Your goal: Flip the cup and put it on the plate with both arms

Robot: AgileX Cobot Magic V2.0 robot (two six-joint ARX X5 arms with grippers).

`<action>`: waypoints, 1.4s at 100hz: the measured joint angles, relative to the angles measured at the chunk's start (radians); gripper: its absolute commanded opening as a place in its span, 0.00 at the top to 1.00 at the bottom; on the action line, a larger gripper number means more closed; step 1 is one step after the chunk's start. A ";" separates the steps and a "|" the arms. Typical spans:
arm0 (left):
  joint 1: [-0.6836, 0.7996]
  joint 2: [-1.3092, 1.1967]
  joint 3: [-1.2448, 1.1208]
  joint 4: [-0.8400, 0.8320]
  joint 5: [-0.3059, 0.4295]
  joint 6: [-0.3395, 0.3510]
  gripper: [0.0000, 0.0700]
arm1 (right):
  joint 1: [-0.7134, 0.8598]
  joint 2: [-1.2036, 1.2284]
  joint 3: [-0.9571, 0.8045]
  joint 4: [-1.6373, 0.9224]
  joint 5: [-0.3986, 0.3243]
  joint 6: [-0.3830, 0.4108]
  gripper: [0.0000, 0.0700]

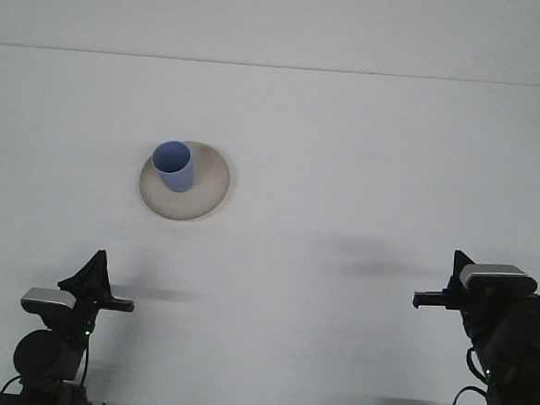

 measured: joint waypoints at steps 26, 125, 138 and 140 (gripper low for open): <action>0.000 0.000 0.000 0.000 0.000 -0.002 0.98 | 0.000 0.000 0.000 0.003 0.000 0.000 1.00; 0.000 0.000 0.000 0.000 0.000 -0.003 0.98 | -0.001 -0.522 -0.551 0.616 0.002 0.000 1.00; 0.000 0.000 0.000 0.000 0.000 -0.003 0.98 | -0.001 -0.570 -0.643 0.640 0.003 0.000 1.00; 0.000 0.000 0.000 0.000 0.000 -0.003 0.98 | -0.001 -0.569 -0.655 0.644 0.003 0.000 1.00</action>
